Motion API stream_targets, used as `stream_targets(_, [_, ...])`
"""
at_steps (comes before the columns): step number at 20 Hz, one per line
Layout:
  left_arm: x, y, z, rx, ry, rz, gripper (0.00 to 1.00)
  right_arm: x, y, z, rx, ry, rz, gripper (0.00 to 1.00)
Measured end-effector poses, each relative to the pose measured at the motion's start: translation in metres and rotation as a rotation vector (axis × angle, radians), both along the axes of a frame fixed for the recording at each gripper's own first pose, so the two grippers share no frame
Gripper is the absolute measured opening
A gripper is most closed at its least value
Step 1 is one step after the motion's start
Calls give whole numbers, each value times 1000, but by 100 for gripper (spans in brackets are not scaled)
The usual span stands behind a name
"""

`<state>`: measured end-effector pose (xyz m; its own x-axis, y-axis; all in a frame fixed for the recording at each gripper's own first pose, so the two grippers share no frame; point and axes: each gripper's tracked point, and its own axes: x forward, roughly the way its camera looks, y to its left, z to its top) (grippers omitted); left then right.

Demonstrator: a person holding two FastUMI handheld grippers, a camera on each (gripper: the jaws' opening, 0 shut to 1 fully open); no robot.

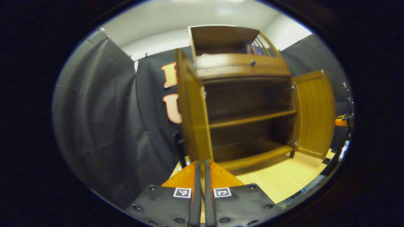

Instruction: Open the right door of the double-door shoe cabinet with the right hand, and open the left door with the left hand.

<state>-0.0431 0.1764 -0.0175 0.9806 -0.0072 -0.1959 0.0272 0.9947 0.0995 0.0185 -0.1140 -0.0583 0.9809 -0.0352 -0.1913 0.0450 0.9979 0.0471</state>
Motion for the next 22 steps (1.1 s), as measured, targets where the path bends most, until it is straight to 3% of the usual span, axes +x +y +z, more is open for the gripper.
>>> stream_targets(2, [14, -27, 19, -43, -46, 0, 12, 0, 1, 1, -4, -11, 2, 88])
stream_targets(3, [23, -38, 25, -48, -66, 6, 12, 0, 1, 1, -3, -14, 4, 94])
stream_targets(7, [46, -92, 37, -78, -128, -15, 12, 0, 1, 1, 1, -22, 8, 94])
stream_targets(10, [57, -122, 28, -156, -119, 2, 12, 0, 0, 1, -2, -26, 14, 94])
stream_targets(15, [63, -152, 9, -122, -131, 18, 12, 1, 1, 1, -11, -29, 26, 94])
stream_targets(22, [56, -191, -24, -85, -101, -14, 40, 2, 0, -1, -6, -30, 53, 94])
